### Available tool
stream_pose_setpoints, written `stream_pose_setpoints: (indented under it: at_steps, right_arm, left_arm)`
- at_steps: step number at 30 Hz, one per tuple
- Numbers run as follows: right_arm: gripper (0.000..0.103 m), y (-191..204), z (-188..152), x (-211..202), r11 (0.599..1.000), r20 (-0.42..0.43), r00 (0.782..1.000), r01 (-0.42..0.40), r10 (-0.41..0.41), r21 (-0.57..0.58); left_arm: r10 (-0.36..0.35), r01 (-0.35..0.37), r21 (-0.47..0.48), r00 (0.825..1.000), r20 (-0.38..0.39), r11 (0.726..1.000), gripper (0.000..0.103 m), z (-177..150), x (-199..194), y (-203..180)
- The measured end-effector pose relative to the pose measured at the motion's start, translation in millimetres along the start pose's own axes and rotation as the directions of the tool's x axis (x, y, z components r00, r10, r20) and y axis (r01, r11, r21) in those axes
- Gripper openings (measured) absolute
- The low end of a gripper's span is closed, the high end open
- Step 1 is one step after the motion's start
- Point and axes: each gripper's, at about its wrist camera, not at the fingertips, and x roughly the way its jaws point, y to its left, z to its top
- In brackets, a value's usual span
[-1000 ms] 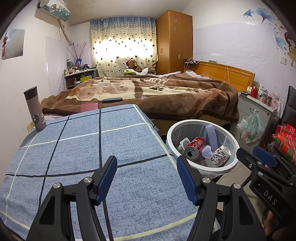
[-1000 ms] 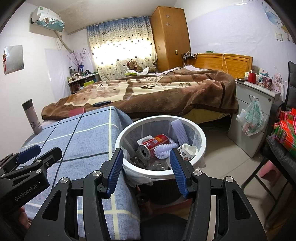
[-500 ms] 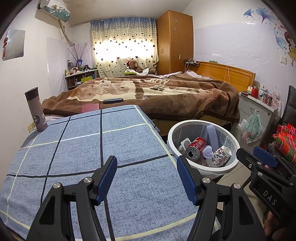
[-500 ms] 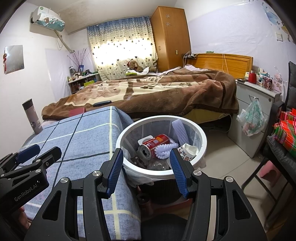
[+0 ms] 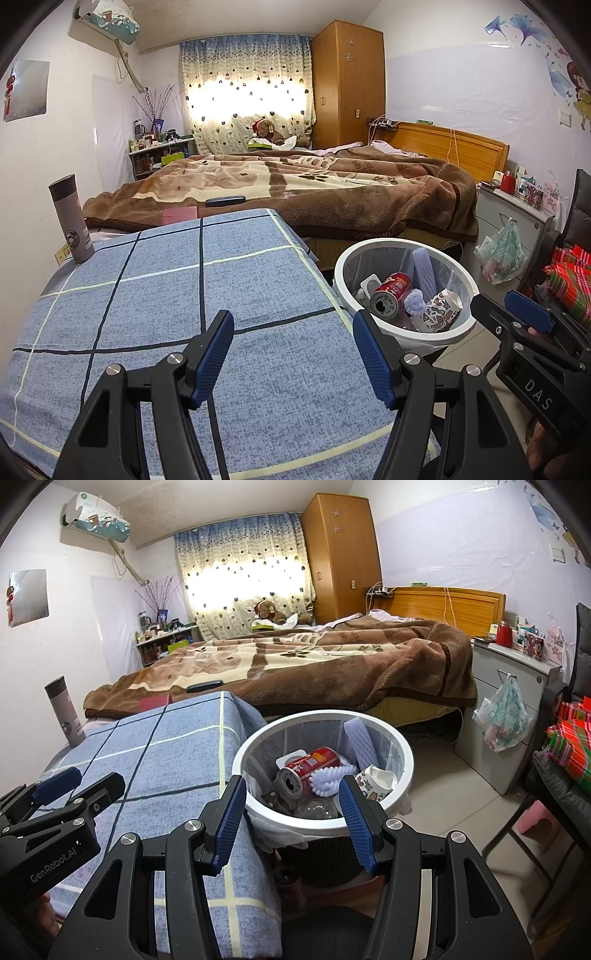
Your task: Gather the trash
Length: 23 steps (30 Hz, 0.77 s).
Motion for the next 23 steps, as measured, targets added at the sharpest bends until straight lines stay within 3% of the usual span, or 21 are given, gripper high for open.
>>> stream_pose_setpoints:
  at_steps: [23]
  right_arm:
    - [0.054, 1.5, 0.8, -1.5, 1.000, 0.001, 1.000, -0.007, 0.007, -0.003]
  left_arm:
    - [-0.003, 0.003, 0.000, 1.000, -0.004, 1.000, 0.069, 0.4, 1.5, 6.0]
